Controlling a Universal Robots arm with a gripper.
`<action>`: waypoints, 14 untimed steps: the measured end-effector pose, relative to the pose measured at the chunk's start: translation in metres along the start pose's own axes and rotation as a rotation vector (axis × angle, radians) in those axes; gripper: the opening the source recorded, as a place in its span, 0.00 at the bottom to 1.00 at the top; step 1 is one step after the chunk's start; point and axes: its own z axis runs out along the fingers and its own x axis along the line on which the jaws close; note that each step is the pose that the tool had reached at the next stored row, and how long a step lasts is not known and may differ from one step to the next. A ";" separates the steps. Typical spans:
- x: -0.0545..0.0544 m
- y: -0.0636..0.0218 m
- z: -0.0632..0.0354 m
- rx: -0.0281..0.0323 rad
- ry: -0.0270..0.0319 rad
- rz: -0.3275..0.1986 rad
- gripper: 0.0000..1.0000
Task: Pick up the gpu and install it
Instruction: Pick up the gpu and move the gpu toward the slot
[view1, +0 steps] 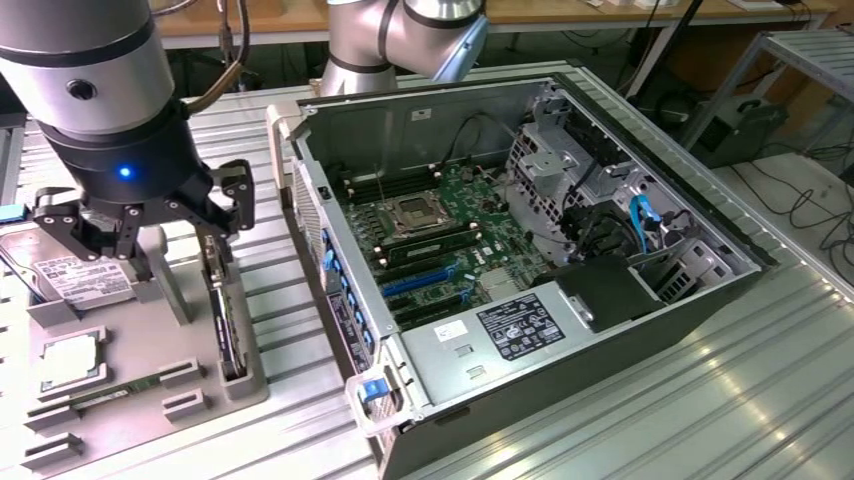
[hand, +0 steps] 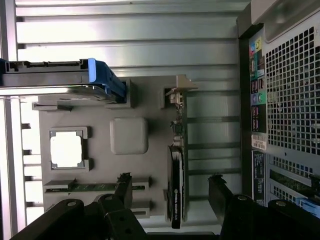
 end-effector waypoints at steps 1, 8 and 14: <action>0.000 -0.0012 0.0008 -0.0001 0.0000 0.000 0.72; -0.002 -0.0067 0.0070 -0.0001 0.0001 -0.001 0.72; -0.004 -0.0072 0.0131 -0.0001 0.0001 -0.001 0.72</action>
